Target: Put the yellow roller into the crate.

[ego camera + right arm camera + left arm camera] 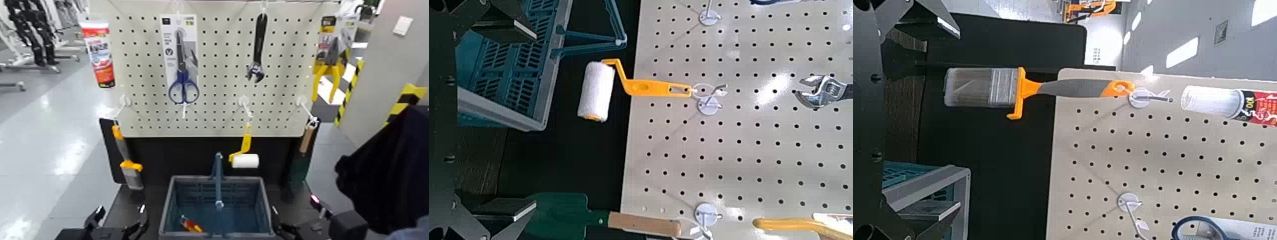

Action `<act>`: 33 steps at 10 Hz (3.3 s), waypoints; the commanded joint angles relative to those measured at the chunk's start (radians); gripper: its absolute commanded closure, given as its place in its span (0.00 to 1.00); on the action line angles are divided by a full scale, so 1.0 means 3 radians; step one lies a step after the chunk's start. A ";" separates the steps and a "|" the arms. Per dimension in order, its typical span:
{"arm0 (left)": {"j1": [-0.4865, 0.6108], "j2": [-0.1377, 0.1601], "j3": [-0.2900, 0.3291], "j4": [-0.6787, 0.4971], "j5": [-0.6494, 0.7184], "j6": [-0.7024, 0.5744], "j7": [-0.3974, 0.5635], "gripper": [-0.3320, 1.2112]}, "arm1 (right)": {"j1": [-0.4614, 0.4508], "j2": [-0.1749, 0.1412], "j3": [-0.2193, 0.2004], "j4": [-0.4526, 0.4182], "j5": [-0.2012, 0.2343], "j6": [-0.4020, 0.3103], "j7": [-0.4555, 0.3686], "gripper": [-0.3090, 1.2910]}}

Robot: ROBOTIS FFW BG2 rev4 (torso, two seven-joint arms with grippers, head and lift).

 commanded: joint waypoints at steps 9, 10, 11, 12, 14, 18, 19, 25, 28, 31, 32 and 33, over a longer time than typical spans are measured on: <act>-0.0063 -0.0024 -0.0008 0.0040 -0.0005 0.0069 -0.0021 0.29 | -0.0182 0.0063 -0.0247 0.0043 -0.0077 0.0257 0.0367 0.27; -0.0063 -0.0030 -0.0018 0.0050 0.0005 0.0069 -0.0026 0.29 | -0.0274 0.0063 -0.0252 0.0063 -0.0077 0.0359 0.0469 0.27; -0.0068 -0.0040 -0.0018 0.0065 0.0015 0.0069 -0.0031 0.29 | -0.0387 0.0043 -0.0258 0.0079 -0.0077 0.0451 0.0592 0.27; -0.0068 -0.0055 -0.0013 0.0070 0.0015 0.0069 -0.0036 0.29 | -0.0510 0.0017 -0.0247 0.0130 -0.0077 0.0513 0.0705 0.27; -0.0078 -0.0060 -0.0023 0.0086 0.0041 0.0069 -0.0056 0.29 | -0.0770 -0.0034 -0.0211 0.0324 -0.0077 0.0584 0.0909 0.27; -0.0088 -0.0060 -0.0028 0.0091 0.0061 0.0069 -0.0072 0.29 | -0.1241 -0.0151 -0.0176 0.0662 -0.0077 0.0682 0.1267 0.27; -0.0088 -0.0060 -0.0028 0.0091 0.0061 0.0069 -0.0072 0.29 | -0.1353 -0.0182 -0.0150 0.0764 -0.0082 0.0666 0.1334 0.27; -0.0109 -0.0060 -0.0039 0.0101 0.0072 0.0069 -0.0082 0.29 | -0.1967 -0.0335 0.0095 0.1444 -0.0230 0.0462 0.1630 0.27; -0.0119 -0.0060 -0.0044 0.0111 0.0077 0.0069 -0.0097 0.29 | -0.2207 -0.0356 0.0254 0.1766 -0.0322 0.0308 0.1707 0.27; -0.0129 -0.0065 -0.0049 0.0116 0.0082 0.0059 -0.0113 0.29 | -0.2391 -0.0356 0.0382 0.2057 -0.0486 0.0206 0.1773 0.28; -0.0129 -0.0071 -0.0059 0.0116 0.0087 0.0059 -0.0118 0.29 | -0.2437 -0.0366 0.0423 0.2114 -0.0512 0.0191 0.1799 0.28; -0.0135 -0.0071 -0.0059 0.0116 0.0087 0.0059 -0.0118 0.29 | -0.2483 -0.0376 0.0448 0.2170 -0.0527 0.0180 0.1819 0.28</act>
